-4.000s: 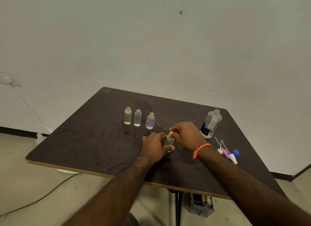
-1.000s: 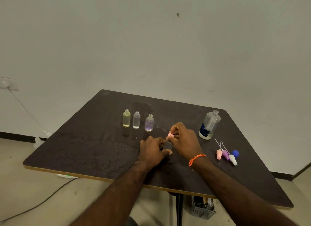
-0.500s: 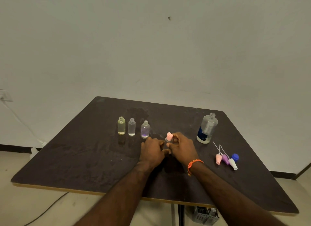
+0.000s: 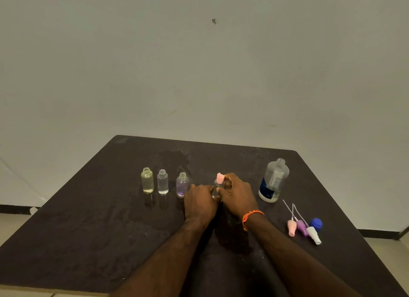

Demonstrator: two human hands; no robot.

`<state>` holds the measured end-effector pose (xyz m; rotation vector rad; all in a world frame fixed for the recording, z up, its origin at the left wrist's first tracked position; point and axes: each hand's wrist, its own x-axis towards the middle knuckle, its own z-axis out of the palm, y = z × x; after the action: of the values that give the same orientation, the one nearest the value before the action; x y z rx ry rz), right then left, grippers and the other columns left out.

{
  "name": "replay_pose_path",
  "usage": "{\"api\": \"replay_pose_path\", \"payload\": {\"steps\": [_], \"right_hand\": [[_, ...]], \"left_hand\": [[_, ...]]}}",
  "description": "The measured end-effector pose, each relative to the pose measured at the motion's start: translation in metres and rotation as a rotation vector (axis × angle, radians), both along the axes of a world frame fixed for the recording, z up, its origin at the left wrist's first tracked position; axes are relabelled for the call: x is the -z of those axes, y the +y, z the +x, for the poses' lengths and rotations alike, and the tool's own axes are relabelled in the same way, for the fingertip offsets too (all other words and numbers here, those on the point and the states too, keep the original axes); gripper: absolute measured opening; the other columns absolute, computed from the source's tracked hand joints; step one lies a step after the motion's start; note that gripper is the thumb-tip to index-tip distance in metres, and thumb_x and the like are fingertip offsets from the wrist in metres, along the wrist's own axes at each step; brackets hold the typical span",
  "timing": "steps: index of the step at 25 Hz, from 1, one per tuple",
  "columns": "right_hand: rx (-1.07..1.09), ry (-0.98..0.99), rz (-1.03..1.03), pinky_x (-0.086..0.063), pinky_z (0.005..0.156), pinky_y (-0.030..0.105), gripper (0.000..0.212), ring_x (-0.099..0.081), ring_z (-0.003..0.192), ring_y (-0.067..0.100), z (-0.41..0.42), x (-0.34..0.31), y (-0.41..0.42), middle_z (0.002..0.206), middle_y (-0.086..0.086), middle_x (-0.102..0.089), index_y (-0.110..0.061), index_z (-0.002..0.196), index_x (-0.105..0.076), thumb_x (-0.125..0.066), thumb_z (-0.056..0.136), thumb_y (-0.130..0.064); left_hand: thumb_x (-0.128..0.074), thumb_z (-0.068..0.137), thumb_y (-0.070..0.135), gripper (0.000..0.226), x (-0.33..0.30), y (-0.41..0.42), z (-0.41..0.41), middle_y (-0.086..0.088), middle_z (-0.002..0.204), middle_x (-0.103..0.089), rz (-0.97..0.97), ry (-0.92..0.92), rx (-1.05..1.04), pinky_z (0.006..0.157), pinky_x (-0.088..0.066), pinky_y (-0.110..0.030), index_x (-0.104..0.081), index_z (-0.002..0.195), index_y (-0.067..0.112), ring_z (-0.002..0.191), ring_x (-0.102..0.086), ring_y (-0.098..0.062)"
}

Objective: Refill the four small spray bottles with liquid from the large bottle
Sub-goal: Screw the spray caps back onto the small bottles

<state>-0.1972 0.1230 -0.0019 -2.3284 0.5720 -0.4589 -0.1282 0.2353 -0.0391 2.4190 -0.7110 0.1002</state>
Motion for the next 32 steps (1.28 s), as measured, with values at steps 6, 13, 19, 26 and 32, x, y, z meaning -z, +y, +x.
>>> {"api": "replay_pose_path", "payload": {"steps": [6,13,19,26,32], "right_hand": [[0.009,0.027,0.052,-0.052,0.095,0.035,0.042,-0.064,0.110,0.019,-0.001,-0.007,0.007,0.125,0.005,-0.066,-0.020,0.130,-0.055,-0.069,0.090,-0.025],[0.101,-0.068,-0.031,-0.054,0.091,0.040,0.080,-0.061,0.105,0.016,-0.022,-0.010,0.022,0.117,-0.007,-0.060,-0.024,0.144,-0.037,-0.079,0.079,-0.043],[-0.070,-0.267,-0.262,-0.048,0.069,0.025,0.026,-0.056,0.074,0.004,-0.022,-0.019,0.063,0.084,-0.015,-0.057,-0.031,0.113,-0.057,-0.066,0.088,-0.029],[-0.143,0.015,-0.034,-0.048,0.099,0.032,0.052,-0.062,0.117,0.028,0.030,-0.017,0.097,0.126,0.012,-0.066,-0.006,0.139,-0.050,-0.058,0.088,-0.002],[-0.089,-0.041,-0.058,-0.042,0.101,0.024,0.045,-0.060,0.120,0.024,0.021,-0.018,0.100,0.128,0.011,-0.066,-0.003,0.130,-0.061,-0.067,0.085,-0.005]], "left_hand": [[-0.069,0.090,0.038,0.022,-0.007,0.027,-0.023,0.004,0.107,-0.070,-0.023,-0.130,-0.005,0.091,-0.050,-0.036,-0.068,0.108,0.026,0.105,-0.063,-0.020],[-0.072,0.090,0.040,0.027,-0.034,0.094,0.001,0.004,0.115,-0.065,-0.194,-0.332,-0.101,0.102,-0.042,-0.042,-0.067,0.113,0.026,0.115,-0.056,-0.021],[-0.059,0.091,0.072,0.063,-0.051,0.113,0.050,-0.009,0.176,-0.006,0.327,-0.367,-0.028,0.126,-0.006,-0.056,-0.062,0.133,0.025,0.162,0.012,-0.032],[-0.062,0.096,0.059,0.039,-0.049,0.099,0.061,-0.009,0.176,0.012,0.505,-0.343,0.082,0.124,0.011,-0.060,-0.074,0.112,0.026,0.156,0.032,-0.034],[-0.063,0.098,0.055,0.033,-0.048,0.106,0.047,-0.001,0.177,-0.009,0.412,-0.276,0.126,0.125,-0.002,-0.057,-0.074,0.112,0.028,0.161,0.020,-0.028]]}}
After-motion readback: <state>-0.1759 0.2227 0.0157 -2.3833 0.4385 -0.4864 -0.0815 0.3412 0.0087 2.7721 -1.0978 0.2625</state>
